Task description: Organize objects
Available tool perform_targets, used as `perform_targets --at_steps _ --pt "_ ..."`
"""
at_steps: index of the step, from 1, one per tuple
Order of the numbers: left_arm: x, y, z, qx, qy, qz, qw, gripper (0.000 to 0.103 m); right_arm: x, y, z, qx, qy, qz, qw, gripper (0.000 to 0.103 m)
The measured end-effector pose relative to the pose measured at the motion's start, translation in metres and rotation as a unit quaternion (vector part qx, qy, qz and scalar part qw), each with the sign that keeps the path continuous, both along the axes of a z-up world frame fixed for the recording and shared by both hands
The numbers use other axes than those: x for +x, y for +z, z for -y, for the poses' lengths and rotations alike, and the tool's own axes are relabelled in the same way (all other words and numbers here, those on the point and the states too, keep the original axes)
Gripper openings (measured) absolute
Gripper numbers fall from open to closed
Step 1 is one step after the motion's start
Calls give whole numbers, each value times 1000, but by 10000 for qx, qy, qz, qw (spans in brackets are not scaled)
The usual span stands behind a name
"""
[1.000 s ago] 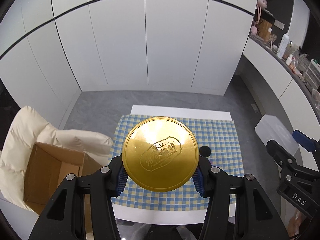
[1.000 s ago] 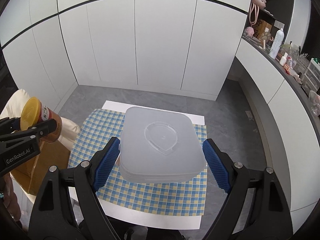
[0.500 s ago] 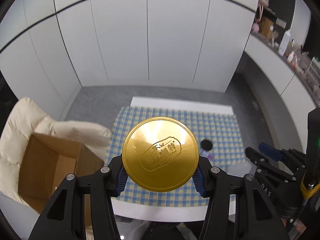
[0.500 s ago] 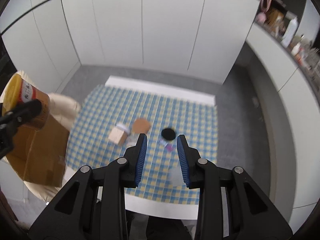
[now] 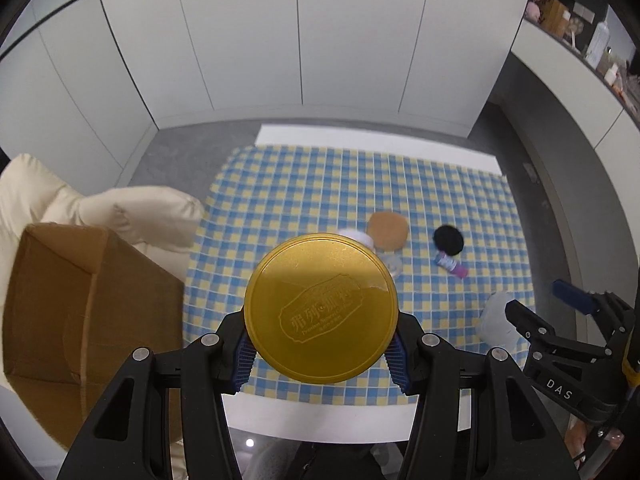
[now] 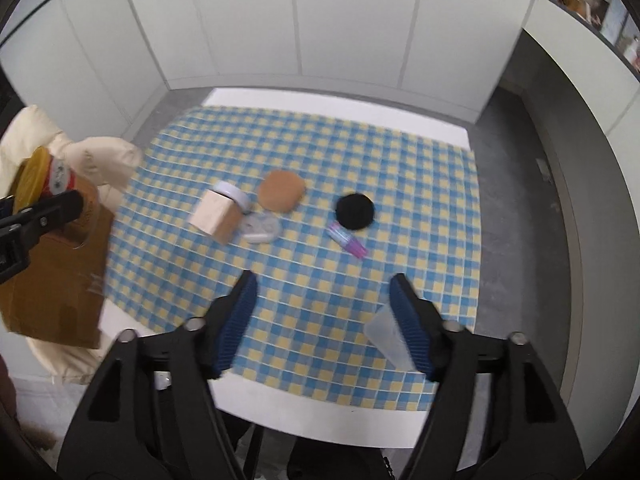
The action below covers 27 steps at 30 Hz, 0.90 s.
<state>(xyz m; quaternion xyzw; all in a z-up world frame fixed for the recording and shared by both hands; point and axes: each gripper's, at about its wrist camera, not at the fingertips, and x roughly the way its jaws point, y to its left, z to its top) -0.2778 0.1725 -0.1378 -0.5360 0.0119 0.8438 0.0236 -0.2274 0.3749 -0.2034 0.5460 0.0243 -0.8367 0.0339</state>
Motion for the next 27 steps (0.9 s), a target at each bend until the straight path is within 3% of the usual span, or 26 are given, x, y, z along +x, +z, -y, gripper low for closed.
perform_targets --at_steps 5,8,13,16,18,22,27 --pt "-5 -40 -9 -23 -25 250 9997 54 4 -44 -23 62 -431 273 9987 86" --pt "-8 -63 -14 -47 5 447 9990 54 9 -72 -42 -35 -989 425 9942 88" --pt "-14 -92 -22 -67 -53 672 9977 54 18 -113 -79 -633 -2176 730 9712 88" --pt "-17 -104 -26 -85 -81 769 9970 54 19 -132 -87 -822 -2548 878 9595 88" --pt "-20 -111 -28 -98 -96 829 9965 54 14 -141 -87 -845 -2596 979 9570 92" --pt "-23 -122 -29 -109 -103 912 9957 54 2 -147 -77 -377 -2597 936 9604 101" --pt "-25 -134 -27 -133 -99 1011 9947 54 -4 -152 -69 68 -2589 907 9616 103"
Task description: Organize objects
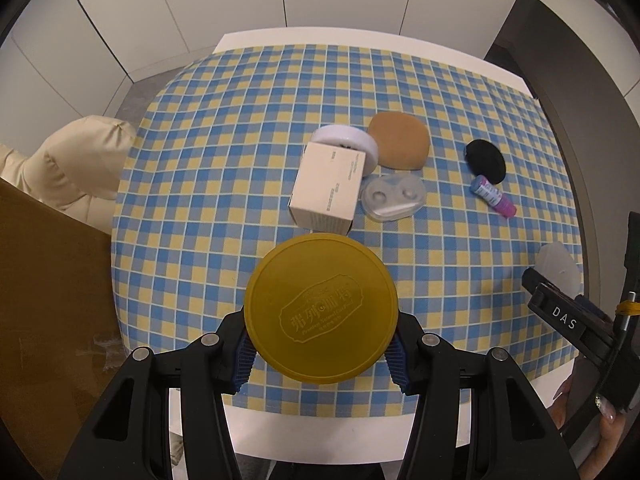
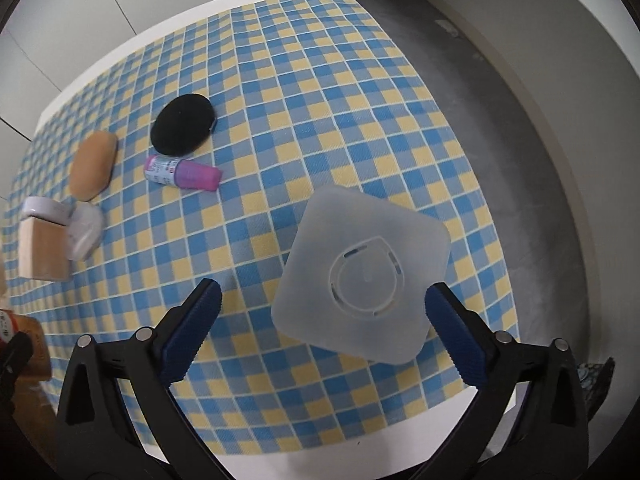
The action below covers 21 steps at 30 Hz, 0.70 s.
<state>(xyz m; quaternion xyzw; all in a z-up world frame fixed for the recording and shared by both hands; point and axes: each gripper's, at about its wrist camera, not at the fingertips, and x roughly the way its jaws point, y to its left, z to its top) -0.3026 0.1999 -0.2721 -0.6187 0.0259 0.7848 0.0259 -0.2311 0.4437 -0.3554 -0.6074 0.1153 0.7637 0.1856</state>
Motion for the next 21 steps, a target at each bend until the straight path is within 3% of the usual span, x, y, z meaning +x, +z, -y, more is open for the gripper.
perform_targets --at_steps 4,7,8,10,13,14,16,18,21 --pt "-1 -7 2 1 8 60 10000 54 7 -1 -8 221 -317 -57 9992 103" --pt "-2 -11 3 0 15 98 10000 54 6 -5 -8 440 -263 118 9986 102" --pt "-2 -12 3 0 13 114 9999 54 5 -5 -7 551 -224 152 9981 100" --pt "-2 -13 2 21 9 137 9999 54 8 -4 -4 842 -169 160 9962 84" --pt "-1 -13 1 43 -6 140 9999 54 10 4 3 630 -108 -43 9979 81" --pt "-1 -13 1 42 -12 141 9999 54 9 9 3 596 -173 -68 9980 82" --pt "-1 -12 1 43 -7 140 9999 54 13 15 -3 776 -415 -83 9961 102" --pt "-1 -12 1 66 -1 147 9999 54 18 17 -16 838 -588 -125 9947 103" --pt "-1 -13 1 102 -2 176 9998 54 19 6 -32 211 -586 -225 9978 103"
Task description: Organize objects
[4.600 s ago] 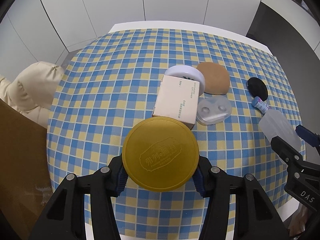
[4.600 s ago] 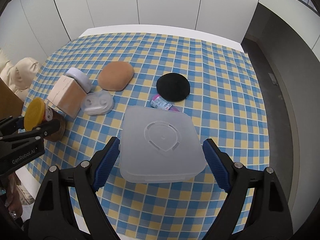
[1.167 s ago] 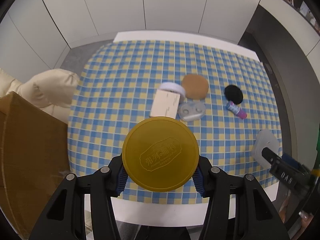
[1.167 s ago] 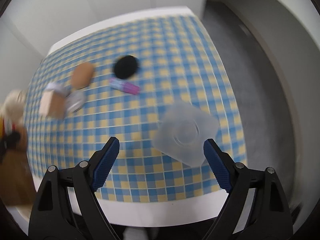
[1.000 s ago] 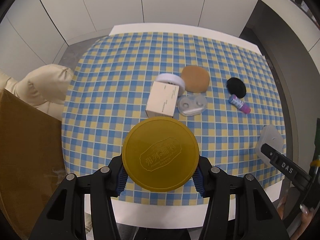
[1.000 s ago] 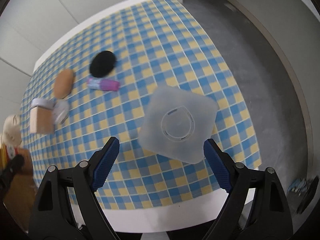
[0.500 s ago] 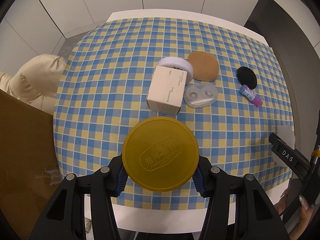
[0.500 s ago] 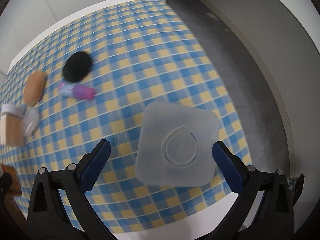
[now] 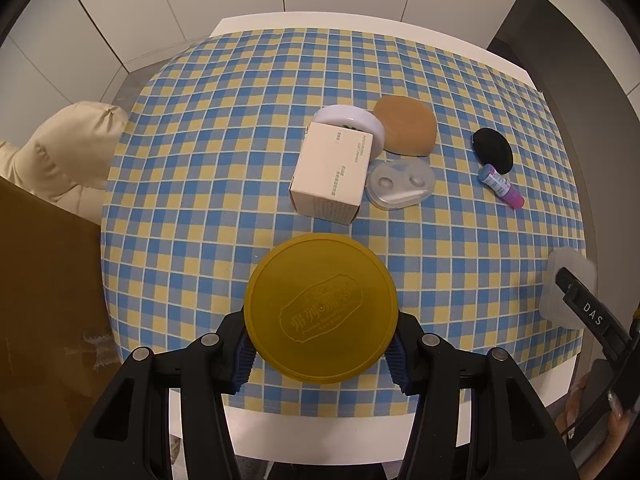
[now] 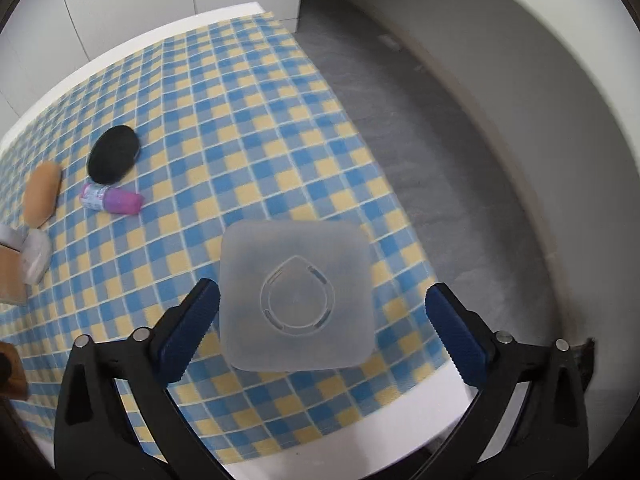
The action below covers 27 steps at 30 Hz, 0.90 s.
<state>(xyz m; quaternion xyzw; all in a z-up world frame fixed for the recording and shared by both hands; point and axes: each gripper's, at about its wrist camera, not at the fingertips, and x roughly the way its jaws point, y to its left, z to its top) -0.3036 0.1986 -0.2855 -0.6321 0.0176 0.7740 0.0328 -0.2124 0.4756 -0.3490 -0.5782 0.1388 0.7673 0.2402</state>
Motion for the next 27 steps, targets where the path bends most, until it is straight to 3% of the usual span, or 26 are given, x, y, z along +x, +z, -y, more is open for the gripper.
perform_targets --at_steps 5,10,11,13,14,16,20,21,22,24,27 --pt "0 -4 -2 -5 -52 37 10000 54 -14 -26 6 -497 346 324 9976 103" --pt "0 -7 -4 -59 -77 77 9999 54 -16 -28 21 -451 653 118 9968 101" --pt "0 -8 -3 -66 -75 81 9999 54 -17 -25 21 -431 653 93 9969 96" --pt "1 -7 -3 -96 -69 79 9999 54 -19 -15 24 -368 751 -16 9965 57" --pt "0 -6 -2 -100 -70 80 9999 54 -21 -12 27 -374 842 35 9957 30" --pt "0 -2 -1 -110 -67 58 9999 54 -26 -12 29 -511 960 134 9940 28" --pt "1 10 2 -90 -42 -60 9999 54 -26 -12 34 -461 1166 207 9919 29" --pt "2 13 3 -82 -33 -90 9999 54 -25 -12 33 -545 1147 215 9917 42" --pt "3 14 4 -79 -21 -100 9999 54 -23 -11 30 -678 1081 192 9916 73" --pt "4 15 7 -46 30 -83 10000 54 -15 -6 25 -857 924 -77 9920 103" --pt "9 14 8 -27 19 -61 10000 54 -5 -2 20 -672 673 -211 9952 103"
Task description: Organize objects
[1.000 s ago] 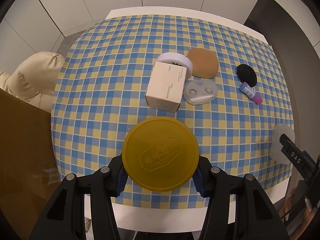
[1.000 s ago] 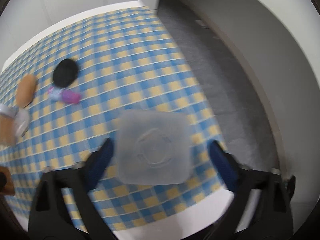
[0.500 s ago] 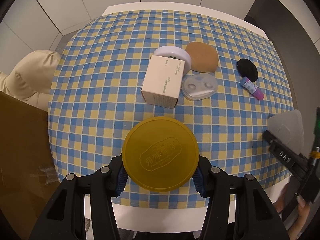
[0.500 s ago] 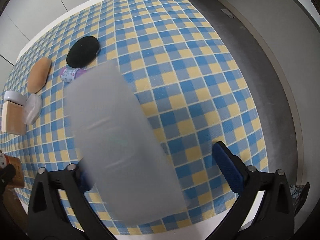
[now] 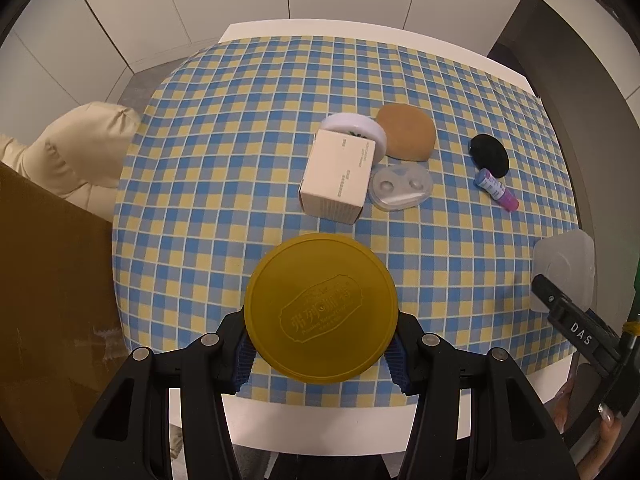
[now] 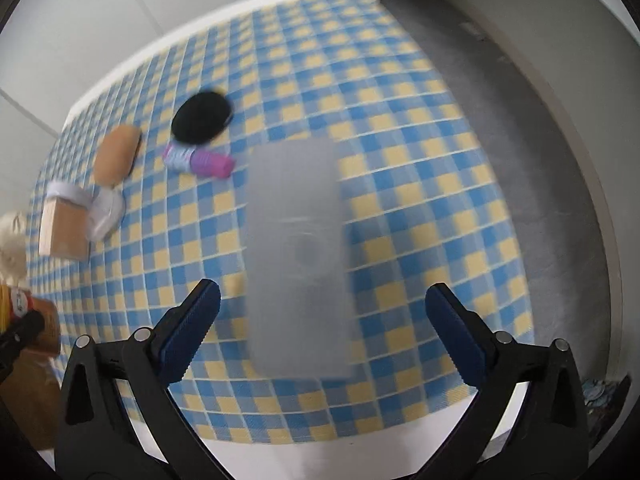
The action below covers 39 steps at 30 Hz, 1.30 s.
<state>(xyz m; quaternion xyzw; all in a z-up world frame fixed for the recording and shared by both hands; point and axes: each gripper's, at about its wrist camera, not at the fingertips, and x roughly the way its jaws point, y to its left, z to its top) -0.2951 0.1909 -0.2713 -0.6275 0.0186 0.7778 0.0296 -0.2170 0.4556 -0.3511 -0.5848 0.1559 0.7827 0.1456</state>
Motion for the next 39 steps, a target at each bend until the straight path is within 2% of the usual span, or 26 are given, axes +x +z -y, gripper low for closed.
perform_targets --at_steps 4,5,8,10,11,12,13,15,18,22,24,27,34,39 --pt "1 -8 0 36 -17 78 10000 54 1 -21 -13 -370 -106 226 9990 103" --pt "1 -10 0 46 -13 93 9999 54 0 -20 -9 -180 -24 138 9997 103" --pt "-2 -15 0 41 -25 130 9999 54 -7 -25 5 209 229 297 9991 103" --pt "-3 -17 0 27 -32 146 9999 54 -9 -25 11 292 340 192 9988 102" --pt "-4 -18 0 30 -29 150 9999 54 -9 -21 13 337 358 104 9987 90" --pt "-4 -19 1 33 -26 152 9999 54 -10 -16 16 392 386 19 9985 63" --pt "-4 -19 1 28 -23 153 9999 54 -11 -11 19 418 446 -10 9981 27" --pt "-5 -20 2 16 -7 154 9999 54 -16 -11 22 312 504 82 9982 28" --pt "-6 -20 2 36 9 147 9999 54 -29 -11 33 405 547 86 9976 28" --pt "-4 -17 2 39 -9 118 9999 54 -19 -13 31 398 520 98 9978 28" --pt "-4 -16 2 40 -20 116 9999 54 -1 -8 36 422 490 121 9978 28" --pt "-2 -10 2 19 -38 58 10000 54 6 1 14 389 454 95 9982 28" --pt "-1 12 3 -17 -70 -112 9999 54 8 36 16 377 565 44 9977 28" --pt "-3 43 2 -68 -94 -358 9993 54 8 76 20 658 754 -84 9949 28"
